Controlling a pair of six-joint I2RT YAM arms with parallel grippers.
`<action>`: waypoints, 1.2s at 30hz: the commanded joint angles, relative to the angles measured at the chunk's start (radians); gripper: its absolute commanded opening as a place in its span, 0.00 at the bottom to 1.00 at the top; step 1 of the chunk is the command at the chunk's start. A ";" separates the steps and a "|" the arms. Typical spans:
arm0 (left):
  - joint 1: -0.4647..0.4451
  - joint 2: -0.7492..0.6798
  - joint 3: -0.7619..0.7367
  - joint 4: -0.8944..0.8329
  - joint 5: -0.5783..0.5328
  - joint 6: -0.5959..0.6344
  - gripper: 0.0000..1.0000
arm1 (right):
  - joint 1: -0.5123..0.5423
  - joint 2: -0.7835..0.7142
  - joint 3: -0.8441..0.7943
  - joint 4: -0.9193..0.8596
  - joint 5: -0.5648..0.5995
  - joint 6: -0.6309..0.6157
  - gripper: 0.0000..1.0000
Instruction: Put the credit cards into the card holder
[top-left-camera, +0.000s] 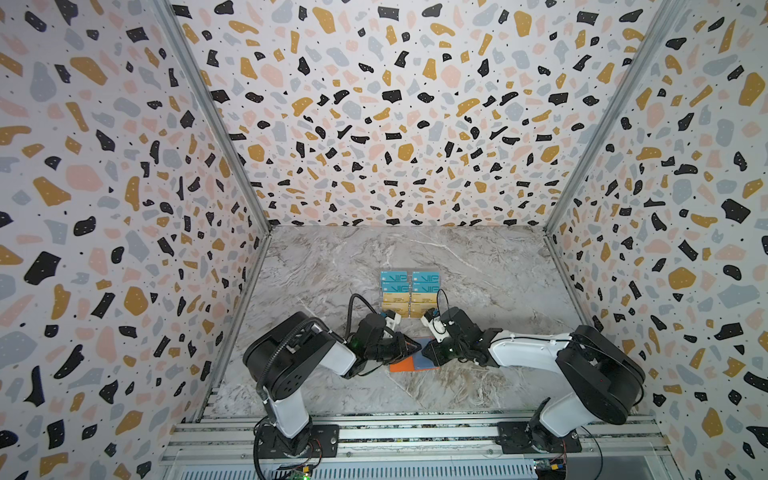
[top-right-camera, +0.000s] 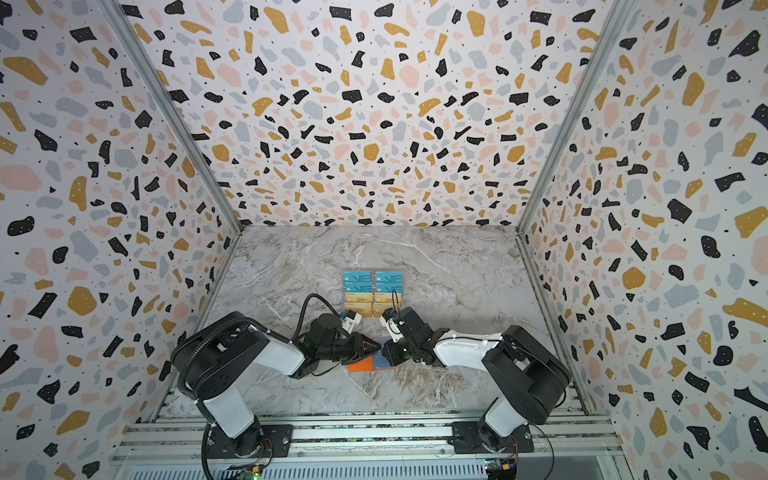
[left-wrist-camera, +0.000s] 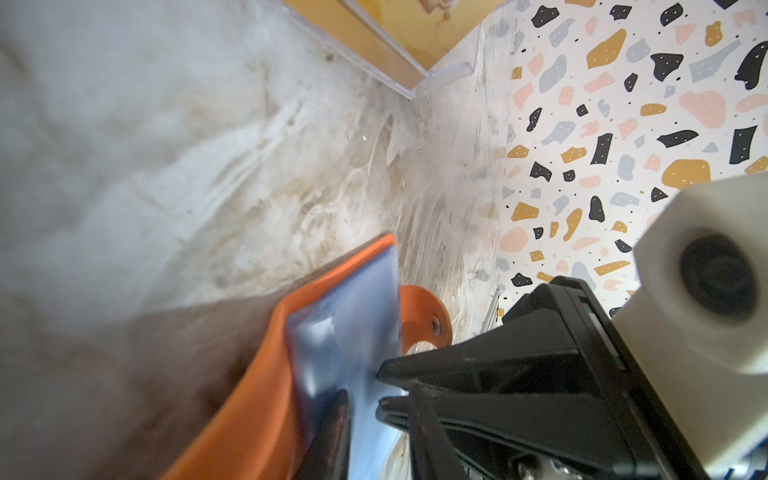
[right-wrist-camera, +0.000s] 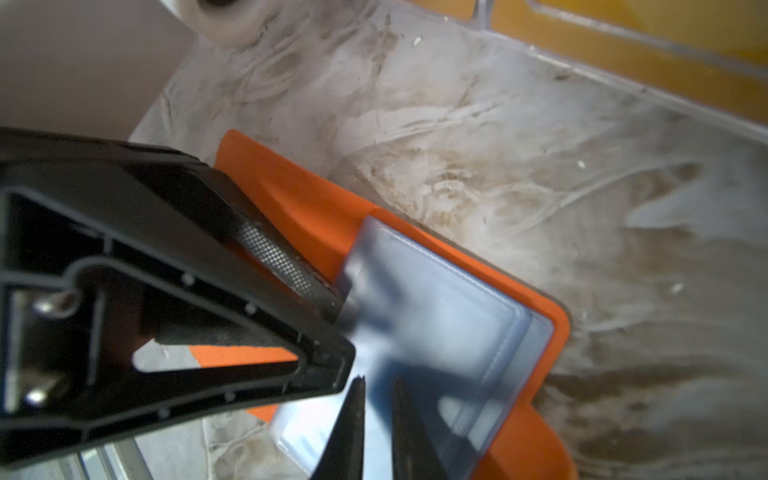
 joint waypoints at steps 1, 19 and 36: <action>0.000 0.018 -0.005 0.028 0.002 -0.006 0.23 | -0.004 -0.032 0.012 -0.020 0.012 0.007 0.16; 0.004 -0.012 -0.030 0.082 0.006 -0.019 0.00 | -0.113 -0.131 -0.053 0.010 -0.082 0.054 0.16; 0.010 -0.037 -0.071 0.144 0.036 -0.025 0.00 | -0.151 -0.070 -0.090 0.069 -0.143 0.066 0.16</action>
